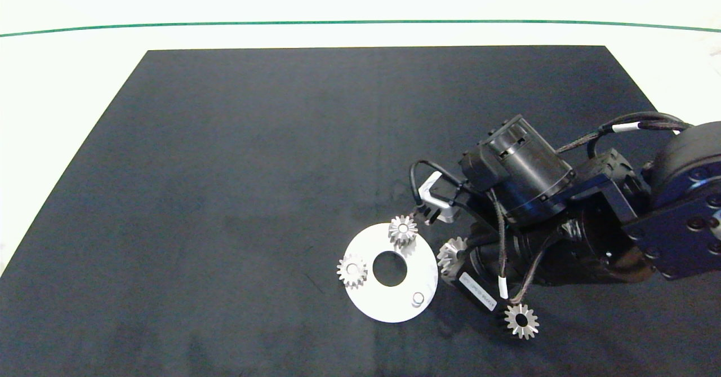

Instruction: Remove an incorrectly installed larger gear and replace it with the correct smaller gear

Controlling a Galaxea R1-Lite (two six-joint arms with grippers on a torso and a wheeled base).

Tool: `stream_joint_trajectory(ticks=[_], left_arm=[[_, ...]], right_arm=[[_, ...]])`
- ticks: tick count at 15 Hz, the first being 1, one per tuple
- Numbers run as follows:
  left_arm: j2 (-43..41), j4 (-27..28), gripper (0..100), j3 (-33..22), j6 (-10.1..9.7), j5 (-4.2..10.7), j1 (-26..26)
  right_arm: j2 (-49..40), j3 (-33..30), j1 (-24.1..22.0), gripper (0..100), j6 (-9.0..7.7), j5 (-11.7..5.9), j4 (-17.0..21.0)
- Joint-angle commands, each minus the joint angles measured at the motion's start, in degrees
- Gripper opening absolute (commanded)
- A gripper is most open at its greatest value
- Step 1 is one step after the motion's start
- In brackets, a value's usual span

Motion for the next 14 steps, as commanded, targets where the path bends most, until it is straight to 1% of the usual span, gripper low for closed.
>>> stream_joint_trajectory(ticks=[1,5,6,7,9,12,13,14], left_arm=[[-0.28,0.32,100,-0.17,0.08,0.05,0.03],[-0.37,0.32,100,-0.17,0.08,0.05,0.03],[-0.55,0.23,100,-0.26,0.08,0.05,0.03],[-0.63,0.23,100,-0.26,0.08,0.05,0.03],[-0.55,0.23,100,-0.17,0.08,-0.03,-0.06],[-0.63,0.14,100,-0.26,0.08,-0.03,-0.06],[-0.72,0.14,100,-0.26,0.08,-0.03,-0.06],[-0.72,0.14,100,-0.26,0.08,-0.03,-0.06]], right_arm=[[-0.37,1.94,-5.74,37,-0.1,3.02,0.18],[0.07,3.53,-8.91,37,-0.27,3.28,0.1],[-0.02,3.97,-9.43,100,-0.36,3.28,-0.43],[-0.2,4.32,-9.96,100,-0.71,3.28,-1.22],[-0.46,4.49,-10.14,100,-0.8,3.19,-2.28],[-3.8,4.84,-9.43,100,-0.98,3.1,-2.1],[-5.73,5.9,-8.47,100,-1.06,3.1,-1.92],[-8.55,8.54,-7.06,100,-1.5,3.02,-1.84]])
